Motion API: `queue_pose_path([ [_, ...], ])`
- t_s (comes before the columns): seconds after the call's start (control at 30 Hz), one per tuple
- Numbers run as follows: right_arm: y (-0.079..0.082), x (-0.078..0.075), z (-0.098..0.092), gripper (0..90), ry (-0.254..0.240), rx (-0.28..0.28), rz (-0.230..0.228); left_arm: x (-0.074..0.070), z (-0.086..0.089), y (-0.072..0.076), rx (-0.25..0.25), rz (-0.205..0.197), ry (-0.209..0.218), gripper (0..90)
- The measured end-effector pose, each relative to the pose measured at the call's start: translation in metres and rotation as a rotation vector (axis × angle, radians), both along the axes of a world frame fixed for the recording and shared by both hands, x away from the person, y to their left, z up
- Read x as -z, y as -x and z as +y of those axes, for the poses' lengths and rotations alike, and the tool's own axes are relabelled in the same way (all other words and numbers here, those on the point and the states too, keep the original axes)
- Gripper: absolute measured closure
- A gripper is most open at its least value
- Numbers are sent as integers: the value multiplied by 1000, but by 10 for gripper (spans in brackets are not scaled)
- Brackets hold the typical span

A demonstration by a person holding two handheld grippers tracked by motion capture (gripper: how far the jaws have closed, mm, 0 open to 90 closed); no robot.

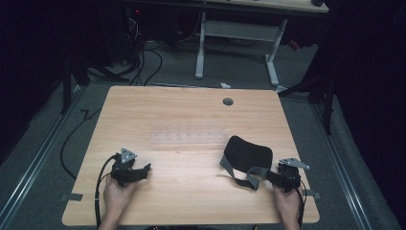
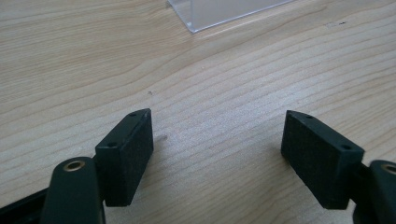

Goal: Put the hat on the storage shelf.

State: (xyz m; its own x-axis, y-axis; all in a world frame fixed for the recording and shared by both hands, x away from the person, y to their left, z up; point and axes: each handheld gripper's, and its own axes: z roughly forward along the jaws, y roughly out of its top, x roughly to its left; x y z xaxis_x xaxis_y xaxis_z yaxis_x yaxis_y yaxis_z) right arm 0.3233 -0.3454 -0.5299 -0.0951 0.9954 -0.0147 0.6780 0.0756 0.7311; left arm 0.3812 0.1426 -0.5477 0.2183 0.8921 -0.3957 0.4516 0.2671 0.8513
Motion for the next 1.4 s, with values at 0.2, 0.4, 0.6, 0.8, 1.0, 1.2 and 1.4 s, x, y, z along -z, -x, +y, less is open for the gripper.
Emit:
queue_pose_path([
  [0.2,0,0,0,404,0,0,0,0,0,0,1,-1,-3,254],
  [0.4,0,0,0,405,0,2,0,0,0,0,2,0,-2,254],
  [0.6,0,0,0,419,3,-2,2,0,0,0,1,1,-6,254],
  [0.8,1,0,1,454,7,-17,-4,0,0,0,0,0,-5,254],
  [1.0,3,-1,2,496,7,-19,1,0,0,0,-4,-1,-2,254],
  [1.2,10,-7,-1,512,-21,-16,-10,0,-1,1,-2,2,-4,254],
  [1.4,21,-8,-5,520,-32,-6,-5,0,-1,1,-1,2,-4,254],
])
